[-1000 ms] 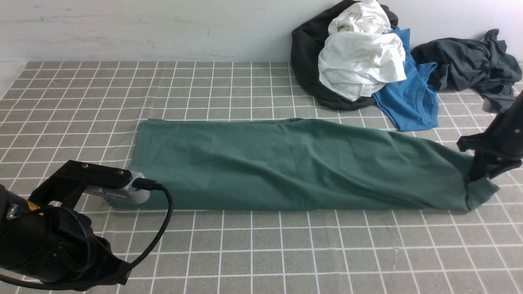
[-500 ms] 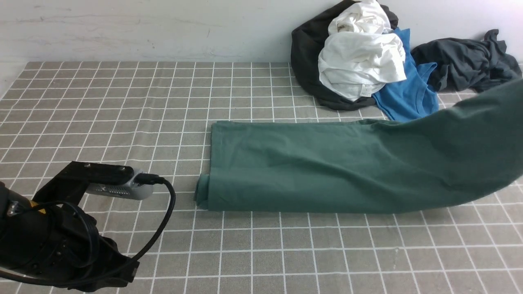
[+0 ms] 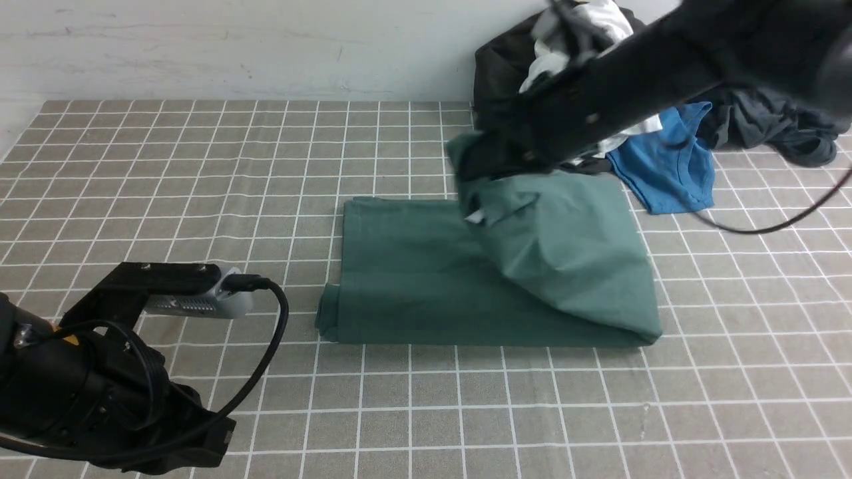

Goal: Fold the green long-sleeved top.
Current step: Use the right arm to drag the right edge of the fabric to the left and folds it over the left edge

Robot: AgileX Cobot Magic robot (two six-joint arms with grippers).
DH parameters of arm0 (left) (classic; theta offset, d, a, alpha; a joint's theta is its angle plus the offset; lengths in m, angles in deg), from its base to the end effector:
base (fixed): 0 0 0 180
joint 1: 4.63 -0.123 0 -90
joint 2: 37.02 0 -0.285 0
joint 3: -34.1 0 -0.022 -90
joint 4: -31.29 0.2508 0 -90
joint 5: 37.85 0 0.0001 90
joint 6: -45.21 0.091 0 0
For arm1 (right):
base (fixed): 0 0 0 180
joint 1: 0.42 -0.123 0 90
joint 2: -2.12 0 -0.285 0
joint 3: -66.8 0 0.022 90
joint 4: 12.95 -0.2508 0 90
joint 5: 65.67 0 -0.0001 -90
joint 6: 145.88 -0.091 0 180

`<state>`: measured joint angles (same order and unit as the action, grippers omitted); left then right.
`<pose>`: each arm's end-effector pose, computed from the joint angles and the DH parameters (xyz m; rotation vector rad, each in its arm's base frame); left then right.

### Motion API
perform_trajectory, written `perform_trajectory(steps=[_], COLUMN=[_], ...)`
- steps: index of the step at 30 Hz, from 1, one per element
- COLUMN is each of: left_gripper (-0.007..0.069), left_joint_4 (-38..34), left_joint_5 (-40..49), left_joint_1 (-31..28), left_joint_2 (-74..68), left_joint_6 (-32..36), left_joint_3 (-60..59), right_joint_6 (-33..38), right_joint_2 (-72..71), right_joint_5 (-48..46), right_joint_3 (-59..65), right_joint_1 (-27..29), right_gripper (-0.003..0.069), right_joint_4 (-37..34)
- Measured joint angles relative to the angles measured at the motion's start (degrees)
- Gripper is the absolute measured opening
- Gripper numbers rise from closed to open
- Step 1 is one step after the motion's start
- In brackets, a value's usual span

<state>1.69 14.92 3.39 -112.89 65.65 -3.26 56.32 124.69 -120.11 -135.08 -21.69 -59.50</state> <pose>0.1883 -0.0627 0.2410 0.3212 2.7771 -0.5967 0.3965 0.2121 0.2784 -0.5254 2.4890 1.0109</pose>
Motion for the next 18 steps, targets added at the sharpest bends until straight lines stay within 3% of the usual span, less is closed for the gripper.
perform_trajectory(steps=[4, 9, 13, 18], left_gripper=[-0.0008, -0.0008, -0.0008, -0.0008], left_joint_4=[0.00, 0.00, 0.29, 1.53], left_joint_5=[0.00, 0.00, 0.28, 1.13], left_joint_1=[0.00, 0.00, 0.00, 0.00], left_joint_2=[0.00, 0.00, 0.26, 4.27], left_joint_6=[0.00, 0.00, 0.18, 2.53], left_joint_3=[0.00, 0.00, 0.11, 1.88], right_joint_6=[2.82, 7.46, 12.84, 13.56], right_joint_2=[6.54, 8.73, 8.42, 6.28], right_joint_5=[10.30, 13.44, 13.38, 11.48], right_joint_3=[0.00, 0.06, 0.06, 0.06], right_joint_1=[-5.07, -5.66, -5.14, -2.36], right_gripper=[0.0066, 0.0107, 0.0273, 0.0355], right_joint_4=[-8.06, -14.11, -17.68, -17.57])
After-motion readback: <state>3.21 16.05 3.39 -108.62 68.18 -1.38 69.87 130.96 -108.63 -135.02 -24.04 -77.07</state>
